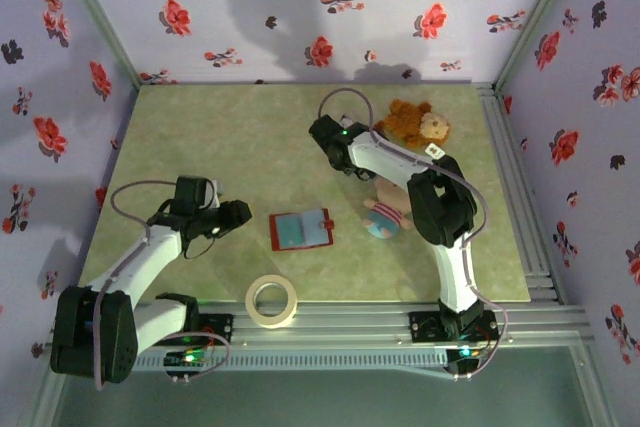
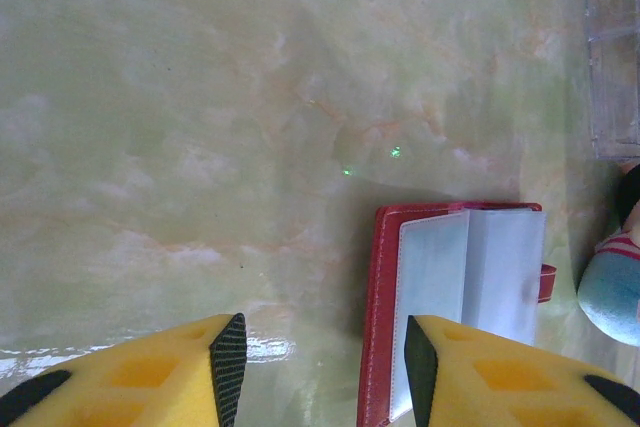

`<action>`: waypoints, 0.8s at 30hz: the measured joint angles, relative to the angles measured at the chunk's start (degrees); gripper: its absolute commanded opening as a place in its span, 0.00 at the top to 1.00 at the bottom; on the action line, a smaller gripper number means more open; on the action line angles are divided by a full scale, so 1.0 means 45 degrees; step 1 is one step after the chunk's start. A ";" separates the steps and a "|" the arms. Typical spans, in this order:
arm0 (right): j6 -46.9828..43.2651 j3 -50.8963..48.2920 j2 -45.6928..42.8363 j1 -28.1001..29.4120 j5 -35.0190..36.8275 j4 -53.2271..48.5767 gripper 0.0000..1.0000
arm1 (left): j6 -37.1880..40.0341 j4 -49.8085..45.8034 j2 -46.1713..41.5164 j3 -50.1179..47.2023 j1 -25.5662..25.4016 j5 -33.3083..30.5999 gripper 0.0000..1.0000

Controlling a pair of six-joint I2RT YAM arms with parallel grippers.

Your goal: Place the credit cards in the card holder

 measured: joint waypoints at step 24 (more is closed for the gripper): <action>0.0534 -0.0369 0.0529 0.0117 -0.1049 0.0039 0.65 | -0.0063 0.0155 0.0126 -0.0223 0.0000 0.0044 0.52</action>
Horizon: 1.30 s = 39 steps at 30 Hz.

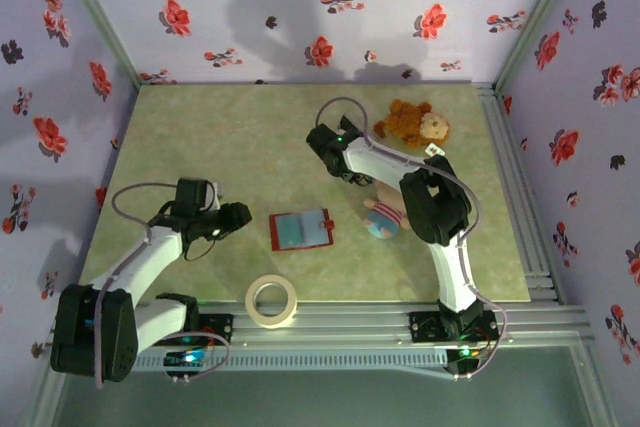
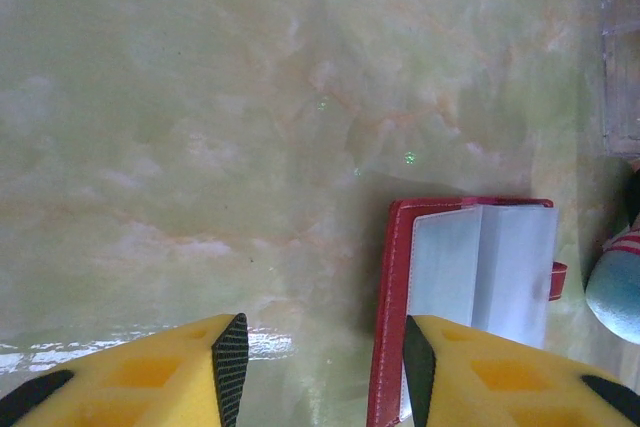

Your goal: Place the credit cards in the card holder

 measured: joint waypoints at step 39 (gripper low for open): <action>0.0029 -0.0374 0.0063 0.0272 0.1545 0.0350 0.51 | 0.0010 0.0180 0.0257 -0.0039 0.0000 0.0044 0.51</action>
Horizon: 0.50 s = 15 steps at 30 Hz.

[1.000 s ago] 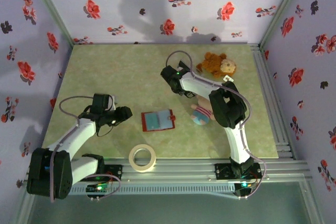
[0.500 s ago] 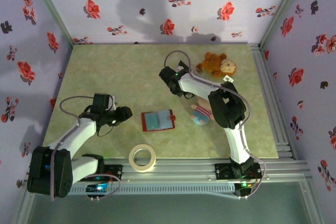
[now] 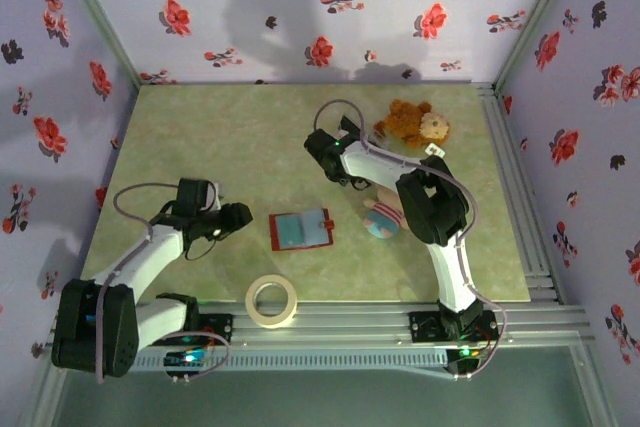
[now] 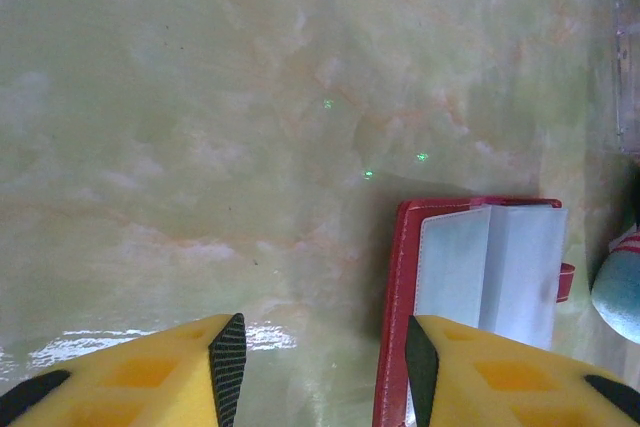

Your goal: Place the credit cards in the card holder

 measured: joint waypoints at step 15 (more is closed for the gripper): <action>-0.0243 -0.0097 0.0364 -0.0029 0.1923 0.0350 0.77 | 0.0049 0.0005 0.0000 -0.0019 0.0000 0.0000 0.50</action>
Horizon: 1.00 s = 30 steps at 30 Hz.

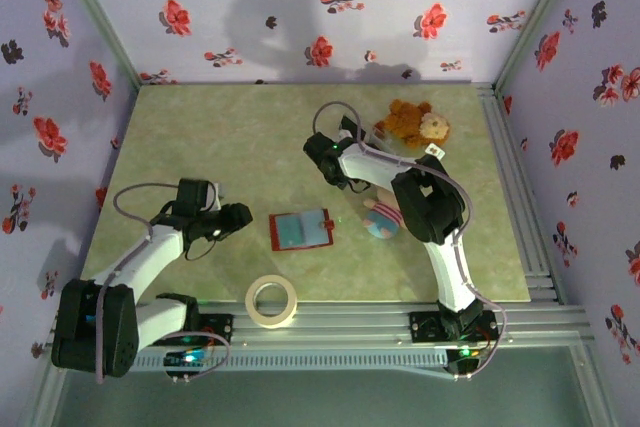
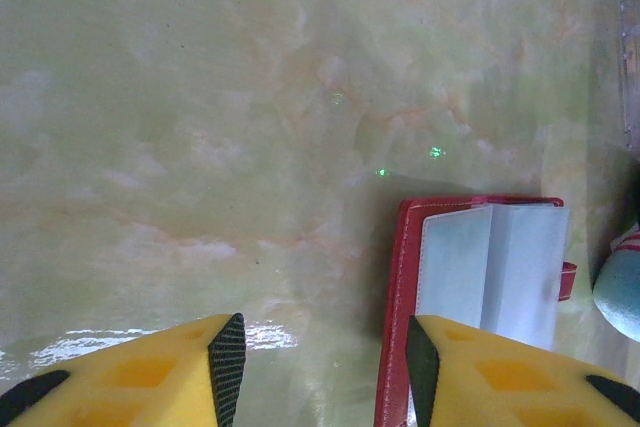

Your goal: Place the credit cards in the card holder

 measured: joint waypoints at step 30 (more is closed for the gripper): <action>0.0646 0.0000 -0.1258 0.0063 -0.1870 -0.0748 0.54 | 0.0131 -0.0053 0.0185 -0.0049 0.0000 0.0019 0.50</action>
